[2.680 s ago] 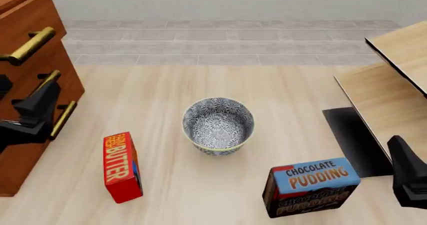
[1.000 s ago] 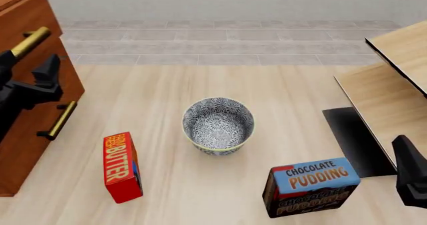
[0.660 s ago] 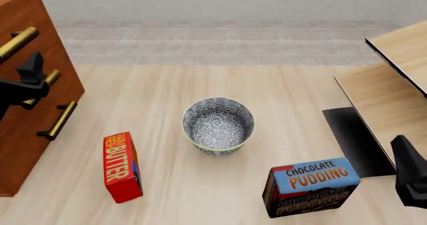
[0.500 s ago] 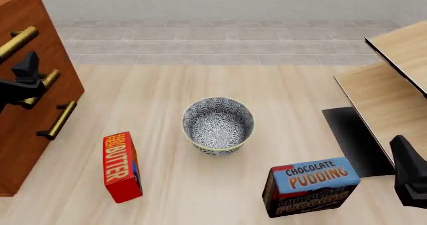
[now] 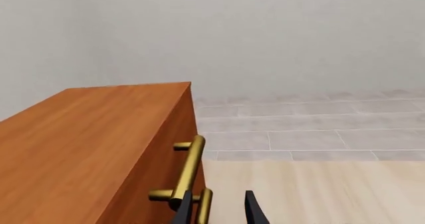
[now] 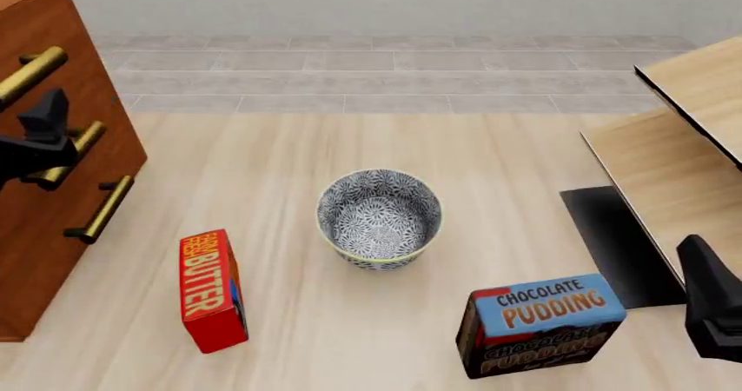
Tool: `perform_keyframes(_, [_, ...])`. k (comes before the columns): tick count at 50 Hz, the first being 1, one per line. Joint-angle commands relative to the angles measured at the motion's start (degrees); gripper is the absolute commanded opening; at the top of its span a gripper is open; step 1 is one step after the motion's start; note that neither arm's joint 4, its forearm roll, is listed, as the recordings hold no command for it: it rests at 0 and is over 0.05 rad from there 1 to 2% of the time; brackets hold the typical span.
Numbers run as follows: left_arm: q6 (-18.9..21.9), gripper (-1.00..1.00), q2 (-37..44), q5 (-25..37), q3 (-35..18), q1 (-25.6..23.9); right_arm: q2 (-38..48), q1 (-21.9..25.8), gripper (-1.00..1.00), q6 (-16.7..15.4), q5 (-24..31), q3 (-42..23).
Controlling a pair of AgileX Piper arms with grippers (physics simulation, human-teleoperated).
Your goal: Close the top drawer of the cabinet and put the bowl on top of it.
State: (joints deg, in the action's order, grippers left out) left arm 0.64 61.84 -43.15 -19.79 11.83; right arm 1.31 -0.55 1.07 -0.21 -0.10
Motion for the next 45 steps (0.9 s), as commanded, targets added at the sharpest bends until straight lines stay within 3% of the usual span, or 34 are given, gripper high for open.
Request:
perform_keyframes(1, [1.8, 1.0, -5.1, 7.5, -1.3, 2.3, -0.3, -0.2, 1.0, 0.5, 0.2, 0.0])
perform_keyframes(9, [1.5, 1.0, -13.2, 18.5, -3.1, -5.6, -0.1, -0.3, 1.0, 0.8, -0.1, 0.0])
perform_keyframes(18, [1.5, 1.0, -18.4, 28.6, -6.7, -11.2, -0.3, -0.4, 1.0, 1.1, 0.0, 0.0])
perform_keyframes(34, [3.8, 1.0, -19.4, 43.2, -16.6, -19.4, -0.8, -0.7, 1.0, 1.3, 0.3, 0.0])
perform_keyframes(45, [3.4, 1.0, -15.1, 54.5, -26.9, -23.5, -0.5, -0.8, 1.0, 1.6, -0.1, 0.0])
